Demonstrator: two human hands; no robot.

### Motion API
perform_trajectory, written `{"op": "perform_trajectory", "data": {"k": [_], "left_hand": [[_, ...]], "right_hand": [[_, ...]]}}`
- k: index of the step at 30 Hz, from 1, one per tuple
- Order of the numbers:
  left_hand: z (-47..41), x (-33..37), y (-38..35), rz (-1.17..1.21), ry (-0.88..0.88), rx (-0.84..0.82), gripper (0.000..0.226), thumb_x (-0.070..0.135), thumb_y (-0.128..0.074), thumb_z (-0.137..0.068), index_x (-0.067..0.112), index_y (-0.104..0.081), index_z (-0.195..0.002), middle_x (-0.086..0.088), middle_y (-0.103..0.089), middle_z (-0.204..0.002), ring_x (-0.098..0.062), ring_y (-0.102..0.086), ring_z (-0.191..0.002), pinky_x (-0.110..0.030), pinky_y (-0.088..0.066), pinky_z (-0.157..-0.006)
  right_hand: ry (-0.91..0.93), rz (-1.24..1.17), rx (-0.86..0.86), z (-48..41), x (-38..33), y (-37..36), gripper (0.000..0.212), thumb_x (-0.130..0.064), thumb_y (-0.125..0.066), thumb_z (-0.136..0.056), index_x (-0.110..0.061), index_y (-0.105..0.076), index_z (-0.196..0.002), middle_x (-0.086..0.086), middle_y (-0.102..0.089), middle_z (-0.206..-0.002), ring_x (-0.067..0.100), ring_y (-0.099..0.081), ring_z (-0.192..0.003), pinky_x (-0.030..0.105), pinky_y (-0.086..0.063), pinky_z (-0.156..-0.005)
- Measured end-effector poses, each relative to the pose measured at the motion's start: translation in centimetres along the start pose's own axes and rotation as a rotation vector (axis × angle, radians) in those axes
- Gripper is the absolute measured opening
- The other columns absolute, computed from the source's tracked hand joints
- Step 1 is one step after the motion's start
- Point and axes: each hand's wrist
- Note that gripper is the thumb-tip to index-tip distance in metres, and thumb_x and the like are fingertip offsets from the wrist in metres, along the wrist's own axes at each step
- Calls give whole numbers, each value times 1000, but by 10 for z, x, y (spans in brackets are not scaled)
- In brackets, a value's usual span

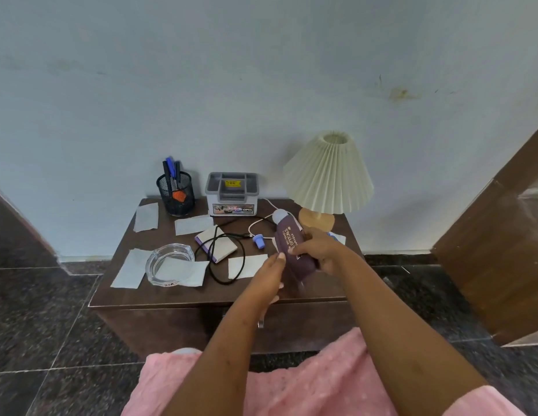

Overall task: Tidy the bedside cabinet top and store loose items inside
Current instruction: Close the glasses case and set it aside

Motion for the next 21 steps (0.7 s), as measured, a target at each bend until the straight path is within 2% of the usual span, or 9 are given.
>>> {"op": "perform_trajectory", "data": {"k": [3,6,10,13,15,17,19,21], "left_hand": [[5,5,13,142,-16,19,44,54,-29,-96,33,-41,-132,6,-51,-130,-20,-53,-109,-39,-40,-95],[9,10,31,309,-25,92,48,60,-32,-92,33,-44,-129,4,-57,-128,-22,-58,-104,-40,-43,-92],[7,11,53,486,-29,155,61,65,-35,-88,31,-37,-139,0,-62,-120,-29,-61,-106,-42,-48,-87],[7,10,59,587,-5,141,56,62,-44,-86,29,-45,-131,-3,-67,-109,-32,-65,-100,-40,-54,-76],[8,9,55,605,17,121,45,49,-55,-87,24,-52,-124,-7,-68,-106,-33,-67,-94,-40,-56,-73],[6,10,46,605,6,123,34,21,-56,-92,29,-49,-125,-9,-64,-107,-32,-68,-90,-40,-57,-71],[2,9,37,605,-11,126,53,-4,-45,-91,37,-43,-125,-8,-59,-108,-28,-66,-91,-40,-57,-71],[-1,9,26,568,-16,108,63,-14,-37,-89,38,-44,-122,-7,-56,-111,-26,-63,-94,-37,-56,-70]], "right_hand": [[161,80,56,14,-7,0,56,-1,-71,-78,-13,-42,-125,13,-55,-117,28,-58,-100,34,-52,-73],[293,94,49,28,-12,2,51,-2,-70,-79,-16,-45,-121,9,-57,-113,23,-58,-95,25,-51,-66],[546,369,39,40,-15,-2,44,4,-69,-76,-18,-55,-112,2,-58,-106,18,-59,-93,12,-46,-70],[605,569,-39,43,-17,-3,43,11,-66,-72,-21,-64,-101,0,-58,-99,16,-57,-90,12,-43,-71],[597,668,-123,44,-16,-4,46,12,-62,-70,-25,-66,-95,1,-61,-99,17,-58,-92,17,-44,-74],[557,728,-201,42,-15,-2,51,14,-55,-69,-25,-70,-98,1,-63,-104,17,-57,-98,23,-48,-83],[492,759,-292,41,-14,4,61,19,-45,-69,-24,-71,-104,2,-64,-115,18,-55,-109,28,-47,-90],[427,765,-364,39,-14,14,65,20,-41,-69,-28,-71,-101,1,-63,-120,18,-53,-112,20,-45,-80]]}}
Point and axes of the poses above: each hand's wrist, its own z-axis away from the middle knuckle, its own y-axis out of the back of the hand, x = y × z
